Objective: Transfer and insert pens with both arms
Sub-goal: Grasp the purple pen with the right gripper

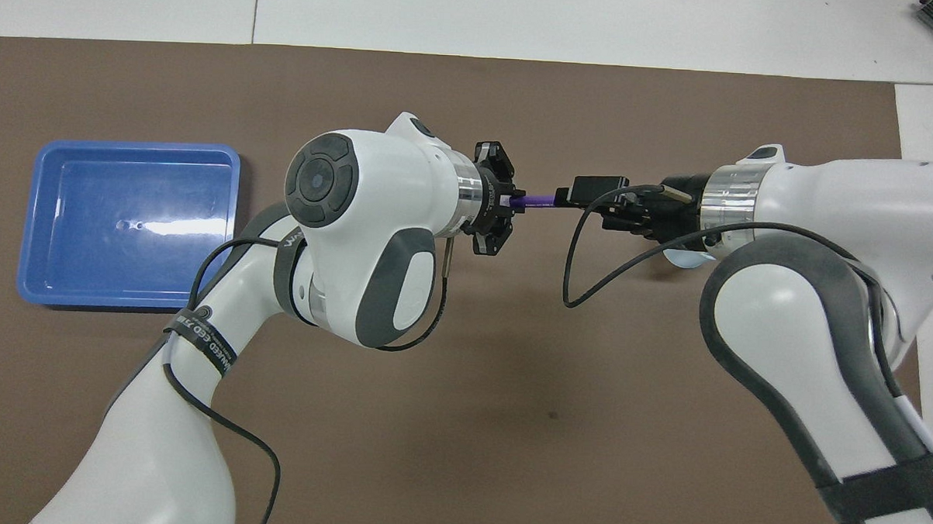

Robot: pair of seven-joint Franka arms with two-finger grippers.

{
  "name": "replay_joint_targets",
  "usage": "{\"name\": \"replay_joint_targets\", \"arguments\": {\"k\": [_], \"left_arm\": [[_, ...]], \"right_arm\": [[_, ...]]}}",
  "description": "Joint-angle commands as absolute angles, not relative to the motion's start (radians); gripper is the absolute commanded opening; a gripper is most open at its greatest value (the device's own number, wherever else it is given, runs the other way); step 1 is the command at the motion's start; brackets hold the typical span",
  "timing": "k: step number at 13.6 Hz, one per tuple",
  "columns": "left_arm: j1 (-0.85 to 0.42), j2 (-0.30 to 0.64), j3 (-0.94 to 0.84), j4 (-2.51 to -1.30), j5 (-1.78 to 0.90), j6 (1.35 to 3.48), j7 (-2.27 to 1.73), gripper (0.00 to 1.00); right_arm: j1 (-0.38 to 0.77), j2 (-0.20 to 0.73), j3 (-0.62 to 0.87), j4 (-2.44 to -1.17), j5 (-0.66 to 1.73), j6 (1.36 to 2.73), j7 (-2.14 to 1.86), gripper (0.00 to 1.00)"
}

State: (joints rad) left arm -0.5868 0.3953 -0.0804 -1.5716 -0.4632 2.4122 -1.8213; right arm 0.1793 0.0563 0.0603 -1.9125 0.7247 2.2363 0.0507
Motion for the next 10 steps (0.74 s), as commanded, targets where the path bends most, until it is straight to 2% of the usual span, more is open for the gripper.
{"name": "replay_joint_targets", "arguments": {"k": [1,3,6,7,10], "left_arm": [[-0.64,0.364,-0.066,-1.608,-0.488,2.447,-1.851,0.0],[-0.664,0.364,-0.066,-1.606,-0.488,2.476,-1.868,0.0],[-0.696,0.368,-0.066,-1.608,-0.488,2.554,-1.9,0.0],[-0.698,0.37,-0.066,-1.611,-0.488,2.566,-1.902,0.0],[-0.698,0.367,-0.064,-1.627,-0.488,2.58,-1.901,0.0]], "right_arm": [[0.141,0.055,0.066,-1.921,0.732,2.217,-0.023,0.93],[0.14,0.063,0.066,-1.919,0.73,2.218,-0.032,0.87],[0.14,0.063,0.066,-1.921,0.729,2.212,-0.034,0.62],[0.14,0.063,0.066,-1.921,0.729,2.198,-0.034,0.57],[0.111,0.057,0.063,-1.91,0.698,2.134,-0.034,0.53]]}}
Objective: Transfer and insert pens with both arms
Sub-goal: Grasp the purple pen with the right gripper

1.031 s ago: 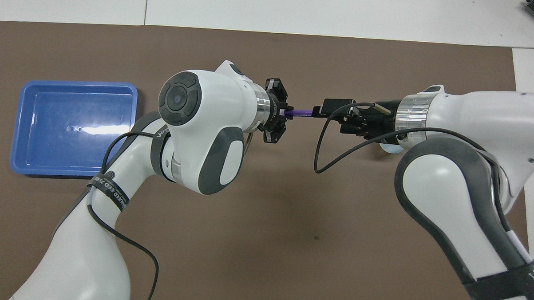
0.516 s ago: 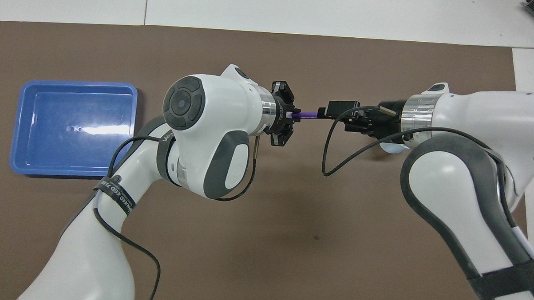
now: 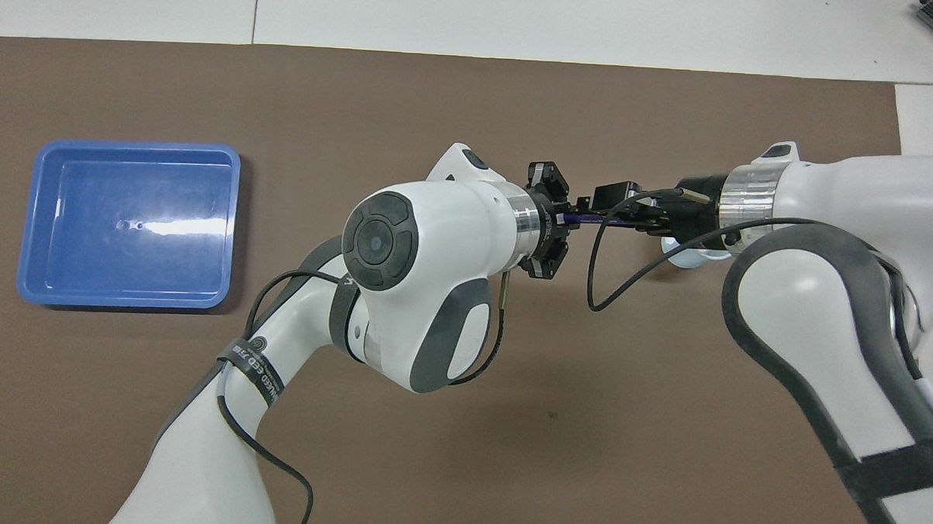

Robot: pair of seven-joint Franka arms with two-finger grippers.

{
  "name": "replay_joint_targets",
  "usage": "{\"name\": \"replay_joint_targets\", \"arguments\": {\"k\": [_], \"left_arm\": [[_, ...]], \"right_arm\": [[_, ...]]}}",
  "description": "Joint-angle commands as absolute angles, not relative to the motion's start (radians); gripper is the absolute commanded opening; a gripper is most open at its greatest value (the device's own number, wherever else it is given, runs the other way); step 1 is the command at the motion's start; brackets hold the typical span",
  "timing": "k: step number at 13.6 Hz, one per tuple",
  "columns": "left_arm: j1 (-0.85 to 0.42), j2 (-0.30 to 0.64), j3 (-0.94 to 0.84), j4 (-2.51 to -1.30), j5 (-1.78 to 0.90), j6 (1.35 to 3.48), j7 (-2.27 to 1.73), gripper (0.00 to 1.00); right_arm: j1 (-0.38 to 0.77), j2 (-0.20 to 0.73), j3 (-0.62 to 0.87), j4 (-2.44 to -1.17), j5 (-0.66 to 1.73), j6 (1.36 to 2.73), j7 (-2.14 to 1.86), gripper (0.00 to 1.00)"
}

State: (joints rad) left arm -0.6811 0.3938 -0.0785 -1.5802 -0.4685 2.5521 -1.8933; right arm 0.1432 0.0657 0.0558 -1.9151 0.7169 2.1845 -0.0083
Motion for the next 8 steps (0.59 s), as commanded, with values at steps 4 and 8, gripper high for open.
{"name": "replay_joint_targets", "arguments": {"k": [4,8], "left_arm": [[-0.698,0.365,-0.064,-1.632,-0.488,2.58,-1.899,0.0],[-0.701,0.367,-0.066,-1.634,-0.488,2.614,-1.901,0.0]], "right_arm": [[0.081,0.046,0.063,-1.887,0.683,2.066,-0.034,0.5],[0.081,0.046,0.063,-1.887,0.669,2.072,-0.034,0.43]]}}
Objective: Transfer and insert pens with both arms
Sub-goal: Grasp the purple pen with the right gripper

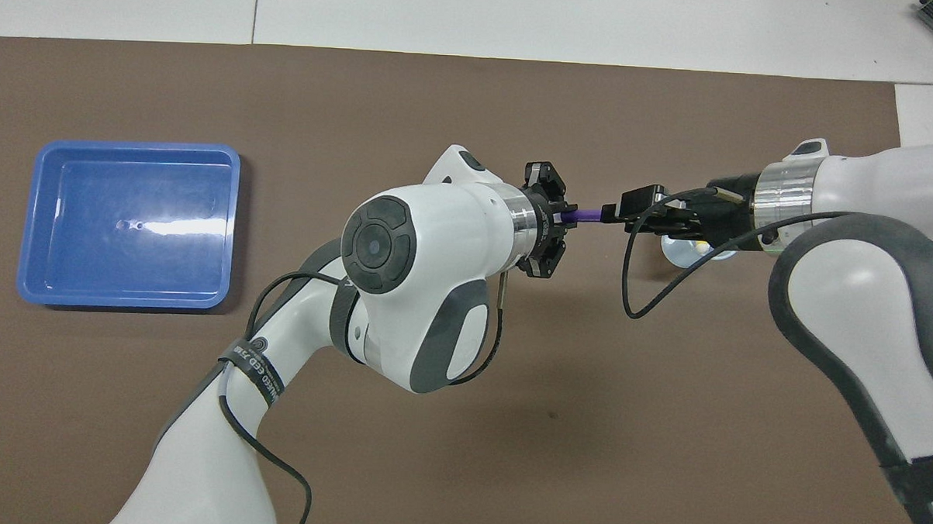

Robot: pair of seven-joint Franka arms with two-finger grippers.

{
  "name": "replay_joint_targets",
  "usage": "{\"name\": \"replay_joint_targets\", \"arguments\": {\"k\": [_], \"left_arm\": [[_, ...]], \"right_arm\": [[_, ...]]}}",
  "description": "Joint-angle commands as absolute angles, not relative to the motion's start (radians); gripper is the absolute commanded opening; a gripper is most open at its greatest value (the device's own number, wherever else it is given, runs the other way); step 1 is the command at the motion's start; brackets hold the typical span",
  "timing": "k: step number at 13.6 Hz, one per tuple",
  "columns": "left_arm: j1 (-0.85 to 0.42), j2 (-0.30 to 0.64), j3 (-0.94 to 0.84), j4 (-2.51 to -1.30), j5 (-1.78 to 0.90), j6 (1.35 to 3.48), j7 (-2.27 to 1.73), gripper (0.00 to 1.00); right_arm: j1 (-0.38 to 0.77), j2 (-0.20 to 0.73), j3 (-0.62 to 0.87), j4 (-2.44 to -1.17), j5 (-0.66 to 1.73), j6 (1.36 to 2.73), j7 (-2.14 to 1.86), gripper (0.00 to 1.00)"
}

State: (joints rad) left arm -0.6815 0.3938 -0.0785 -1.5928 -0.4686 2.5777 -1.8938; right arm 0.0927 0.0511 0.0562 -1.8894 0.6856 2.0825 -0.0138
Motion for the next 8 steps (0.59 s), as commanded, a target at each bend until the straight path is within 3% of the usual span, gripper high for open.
{"name": "replay_joint_targets", "arguments": {"k": [1,4,8], "left_arm": [[-0.703,0.367,-0.066,-1.634,-0.488,2.614,-1.901,0.0],[-0.707,0.367,-0.064,-1.635,-0.488,2.62,-1.899,0.0],[-0.707,0.365,-0.064,-1.64,-0.488,2.622,-1.885,0.0]], "right_arm": [[0.083,0.046,0.063,-1.887,0.667,2.074,-0.035,0.35],[0.081,0.046,0.063,-1.887,0.653,2.072,-0.043,0.13],[0.081,0.051,0.063,-1.875,0.653,2.072,-0.044,0.13]]}}
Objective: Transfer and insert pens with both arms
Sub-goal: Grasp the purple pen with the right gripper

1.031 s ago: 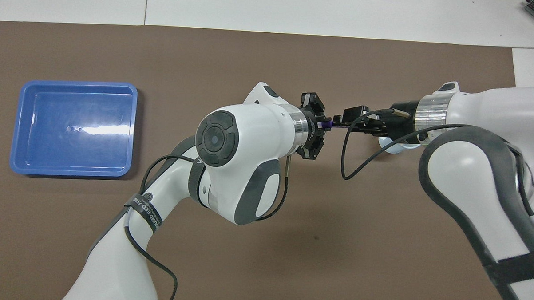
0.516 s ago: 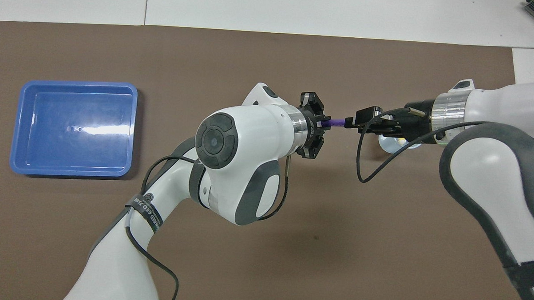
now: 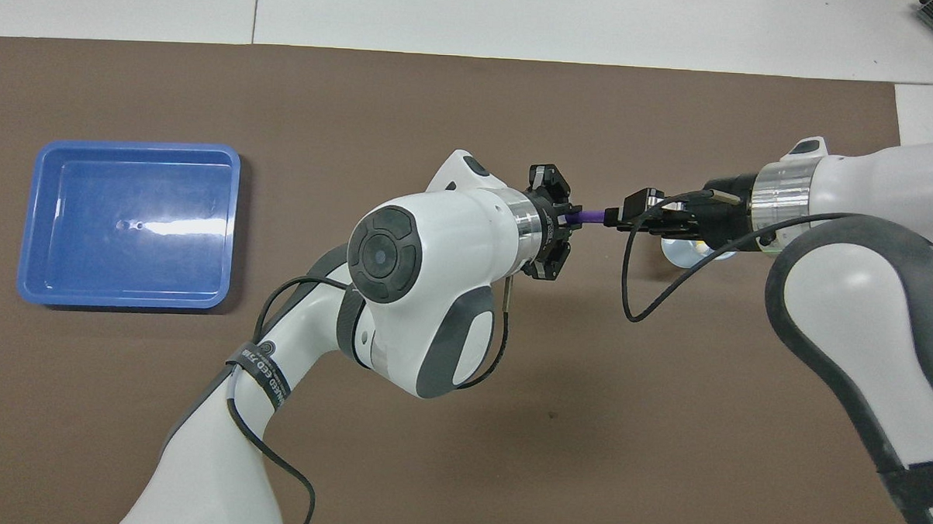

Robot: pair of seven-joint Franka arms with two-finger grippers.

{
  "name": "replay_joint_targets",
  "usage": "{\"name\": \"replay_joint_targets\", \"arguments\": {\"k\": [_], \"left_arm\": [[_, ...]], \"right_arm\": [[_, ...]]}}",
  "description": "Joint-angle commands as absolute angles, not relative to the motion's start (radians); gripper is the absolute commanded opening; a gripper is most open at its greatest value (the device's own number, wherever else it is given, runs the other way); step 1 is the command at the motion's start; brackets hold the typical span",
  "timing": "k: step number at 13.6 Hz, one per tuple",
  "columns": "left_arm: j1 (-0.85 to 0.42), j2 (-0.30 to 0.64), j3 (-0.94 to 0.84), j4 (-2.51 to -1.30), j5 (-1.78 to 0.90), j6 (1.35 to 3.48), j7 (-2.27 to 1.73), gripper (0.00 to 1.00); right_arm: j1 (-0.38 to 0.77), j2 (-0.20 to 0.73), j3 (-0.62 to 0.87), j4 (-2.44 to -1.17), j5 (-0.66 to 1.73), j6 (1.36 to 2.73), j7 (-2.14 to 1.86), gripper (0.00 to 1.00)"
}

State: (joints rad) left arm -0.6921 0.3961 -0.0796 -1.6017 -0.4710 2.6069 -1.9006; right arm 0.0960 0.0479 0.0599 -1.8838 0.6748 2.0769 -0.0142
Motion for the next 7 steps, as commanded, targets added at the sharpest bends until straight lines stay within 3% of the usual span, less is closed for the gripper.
{"name": "replay_joint_targets", "arguments": {"k": [1,2,3,7], "left_arm": [[-0.707,0.365,-0.063,-1.64,-0.482,2.62,-1.875,0.0],[-0.706,0.365,-0.063,-1.64,-0.474,2.619,-1.859,0.4],[-0.706,0.362,-0.06,-1.632,-0.474,2.619,-1.861,0.99],[-0.651,0.235,-0.052,-1.695,-0.474,2.537,-1.864,1.0]], "right_arm": [[0.081,0.051,0.063,-1.875,0.653,2.072,-0.044,0.09],[0.081,0.051,0.063,-1.875,0.653,2.072,-0.048,0.01],[0.081,0.052,0.063,-1.873,0.653,2.072,-0.048,0.0],[0.077,0.06,0.063,-1.858,0.626,2.082,-0.051,0.0]]}}
